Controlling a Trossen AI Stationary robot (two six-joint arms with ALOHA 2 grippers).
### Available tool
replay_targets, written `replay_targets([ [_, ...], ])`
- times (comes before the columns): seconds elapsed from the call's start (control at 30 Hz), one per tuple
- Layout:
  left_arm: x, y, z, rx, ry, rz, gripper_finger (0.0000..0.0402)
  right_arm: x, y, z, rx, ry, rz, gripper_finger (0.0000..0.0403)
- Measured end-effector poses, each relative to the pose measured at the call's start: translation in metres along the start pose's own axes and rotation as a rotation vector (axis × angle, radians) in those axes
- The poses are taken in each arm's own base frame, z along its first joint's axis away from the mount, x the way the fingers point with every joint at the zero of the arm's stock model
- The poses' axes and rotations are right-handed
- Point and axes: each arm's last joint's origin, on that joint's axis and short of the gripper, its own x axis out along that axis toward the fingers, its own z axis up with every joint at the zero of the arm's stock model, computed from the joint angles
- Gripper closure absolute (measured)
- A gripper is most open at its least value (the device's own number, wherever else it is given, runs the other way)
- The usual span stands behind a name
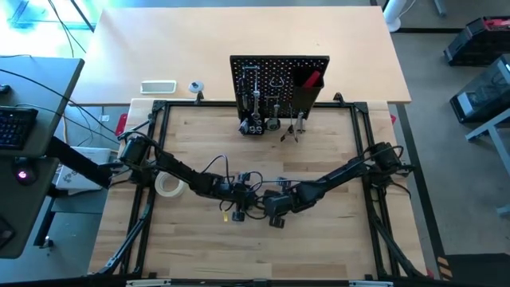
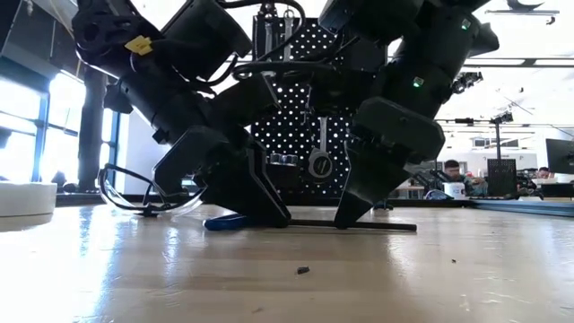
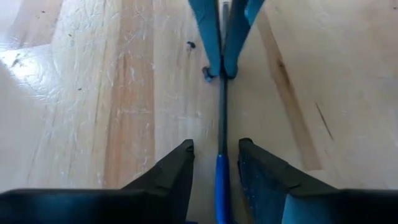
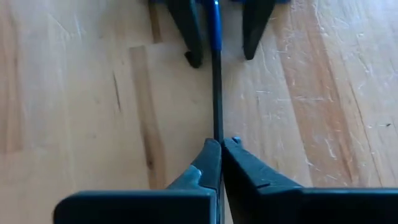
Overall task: Hang tools onto peg board
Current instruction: Put the pick tool into the black bin on the peg board
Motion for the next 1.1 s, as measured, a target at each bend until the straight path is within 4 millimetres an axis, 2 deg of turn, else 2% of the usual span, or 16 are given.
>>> replay_targets([
  [0.27,0.0,0.0,-0.001,0.001,0.014,-0.017,0.0278,-0.004,0.007,0.005,-0.031,-0.02,-0.012,0.0402],
  [0.57,0.0,0.002,-0.002,-0.002,0.022,0.005,0.0278,-0.024,0.021,0.03,-0.086,-0.049,-0.028,0.0403],
  [0.63,0.001,0.003,-0.002,0.002,0.024,-0.008,0.0293,-0.029,0.022,0.036,-0.091,-0.055,-0.028,0.0403],
  [0.77,0.0,0.002,-0.002,0.054,0.023,-0.008,0.0384,-0.035,0.023,0.04,-0.098,-0.044,-0.033,0.0403],
  [1.1,0.0,0.0,-0.002,0.09,0.016,0.028,0.0398,-0.044,0.026,0.042,-0.09,-0.002,-0.048,0.0402],
])
